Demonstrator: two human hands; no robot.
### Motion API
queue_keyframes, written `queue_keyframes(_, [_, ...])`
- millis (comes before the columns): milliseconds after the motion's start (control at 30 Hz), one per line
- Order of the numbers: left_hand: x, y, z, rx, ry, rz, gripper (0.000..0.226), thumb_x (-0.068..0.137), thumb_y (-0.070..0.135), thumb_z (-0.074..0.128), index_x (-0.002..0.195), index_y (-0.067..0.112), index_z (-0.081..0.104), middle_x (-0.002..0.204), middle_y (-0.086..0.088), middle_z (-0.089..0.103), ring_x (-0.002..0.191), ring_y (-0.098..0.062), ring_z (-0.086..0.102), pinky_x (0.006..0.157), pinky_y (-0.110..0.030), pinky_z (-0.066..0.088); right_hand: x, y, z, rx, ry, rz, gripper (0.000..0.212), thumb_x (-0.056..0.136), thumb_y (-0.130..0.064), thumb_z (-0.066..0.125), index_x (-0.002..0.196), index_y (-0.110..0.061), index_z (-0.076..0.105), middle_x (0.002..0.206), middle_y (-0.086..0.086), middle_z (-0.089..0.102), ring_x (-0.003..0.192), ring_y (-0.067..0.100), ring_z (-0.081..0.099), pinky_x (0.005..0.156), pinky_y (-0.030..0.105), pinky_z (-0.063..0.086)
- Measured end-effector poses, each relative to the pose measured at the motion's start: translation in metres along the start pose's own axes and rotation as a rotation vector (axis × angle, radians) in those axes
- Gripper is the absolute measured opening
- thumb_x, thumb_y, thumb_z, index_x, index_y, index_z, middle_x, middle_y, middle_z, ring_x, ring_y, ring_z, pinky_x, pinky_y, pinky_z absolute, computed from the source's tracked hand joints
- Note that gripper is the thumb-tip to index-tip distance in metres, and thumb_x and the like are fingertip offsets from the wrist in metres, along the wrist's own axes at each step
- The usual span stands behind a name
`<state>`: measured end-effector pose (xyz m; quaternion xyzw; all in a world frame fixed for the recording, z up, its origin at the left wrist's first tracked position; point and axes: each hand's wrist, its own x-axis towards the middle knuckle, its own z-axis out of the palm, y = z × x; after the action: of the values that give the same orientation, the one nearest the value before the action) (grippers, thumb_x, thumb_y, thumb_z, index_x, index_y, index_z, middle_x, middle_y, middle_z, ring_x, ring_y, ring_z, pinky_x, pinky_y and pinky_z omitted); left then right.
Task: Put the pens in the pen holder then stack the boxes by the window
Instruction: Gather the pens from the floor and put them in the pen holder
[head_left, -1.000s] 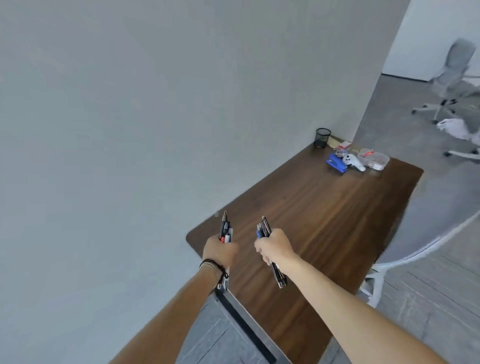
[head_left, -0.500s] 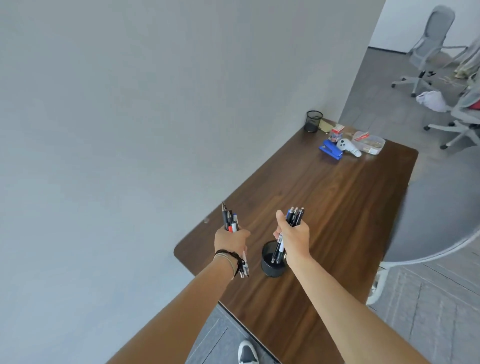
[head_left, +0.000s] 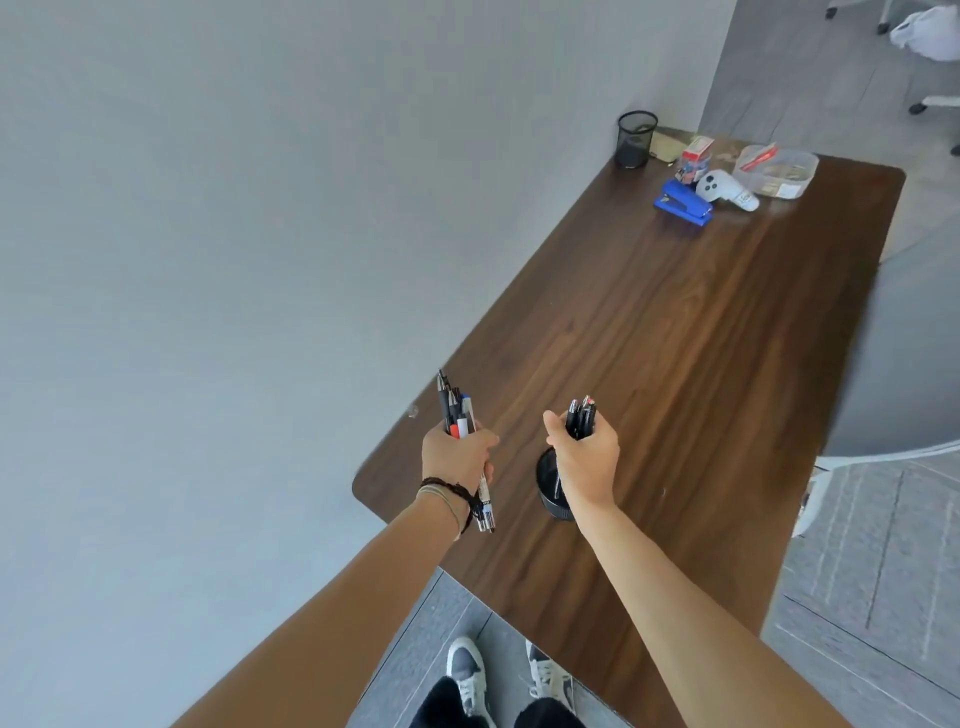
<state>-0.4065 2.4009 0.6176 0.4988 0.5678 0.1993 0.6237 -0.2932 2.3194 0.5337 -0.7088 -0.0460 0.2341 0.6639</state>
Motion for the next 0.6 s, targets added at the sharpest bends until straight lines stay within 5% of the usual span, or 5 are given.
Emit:
queue_keyframes(133, [0.011, 0.001, 0.000, 0.035, 0.011, 0.035, 0.021, 0.082, -0.007, 0.062, 0.075, 0.010, 0.051, 0.055, -0.006, 0.044, 0.039, -0.019, 0.041, 0.041, -0.024, 0.040, -0.005, 0.000, 0.006, -0.055, -0.027, -0.019, 0.008, 0.083, -0.006, 0.070, 0.079, -0.009, 0.064, 0.066, 0.012, 0.055, 0.060, 0.015, 0.047, 0.064, 0.031, 0.044])
queue_keyframes(233, [0.014, 0.000, 0.000, 0.062, 0.002, 0.045, 0.021, 0.082, -0.007, 0.062, 0.075, 0.010, 0.051, 0.055, -0.006, 0.045, 0.039, -0.019, 0.041, 0.041, -0.024, 0.041, -0.010, 0.001, 0.004, -0.057, -0.033, -0.009, 0.022, 0.081, -0.003, 0.066, 0.092, -0.022, 0.068, 0.064, 0.002, 0.048, 0.057, 0.016, 0.042, 0.059, 0.031, 0.040])
queue_keyframes(333, [0.019, 0.001, 0.001, 0.059, -0.007, 0.054, 0.021, 0.083, -0.008, 0.062, 0.076, 0.009, 0.053, 0.055, -0.006, 0.045, 0.040, -0.019, 0.041, 0.040, -0.023, 0.041, -0.012, 0.000, 0.002, -0.068, -0.037, 0.004, 0.018, 0.082, -0.005, 0.068, 0.091, -0.021, 0.066, 0.073, 0.014, 0.060, 0.061, 0.014, 0.053, 0.059, 0.030, 0.049])
queue_keyframes(433, [0.023, -0.001, 0.004, 0.057, -0.012, 0.052, 0.020, 0.083, -0.008, 0.061, 0.078, 0.008, 0.052, 0.056, -0.007, 0.045, 0.039, -0.019, 0.040, 0.041, -0.023, 0.041, -0.014, -0.002, -0.001, -0.048, -0.029, 0.020, 0.005, 0.084, -0.013, 0.069, 0.082, -0.011, 0.067, 0.079, 0.012, 0.068, 0.066, 0.012, 0.060, 0.064, 0.027, 0.052])
queue_keyframes(600, [0.022, -0.009, 0.014, 0.028, -0.058, 0.035, 0.025, 0.082, -0.007, 0.064, 0.076, 0.009, 0.047, 0.055, -0.008, 0.044, 0.038, -0.019, 0.041, 0.042, -0.026, 0.043, -0.014, 0.004, -0.014, 0.002, -0.041, 0.078, 0.031, 0.098, -0.039, 0.061, 0.085, -0.015, 0.077, 0.081, -0.003, 0.077, 0.078, 0.008, 0.072, 0.072, 0.027, 0.058])
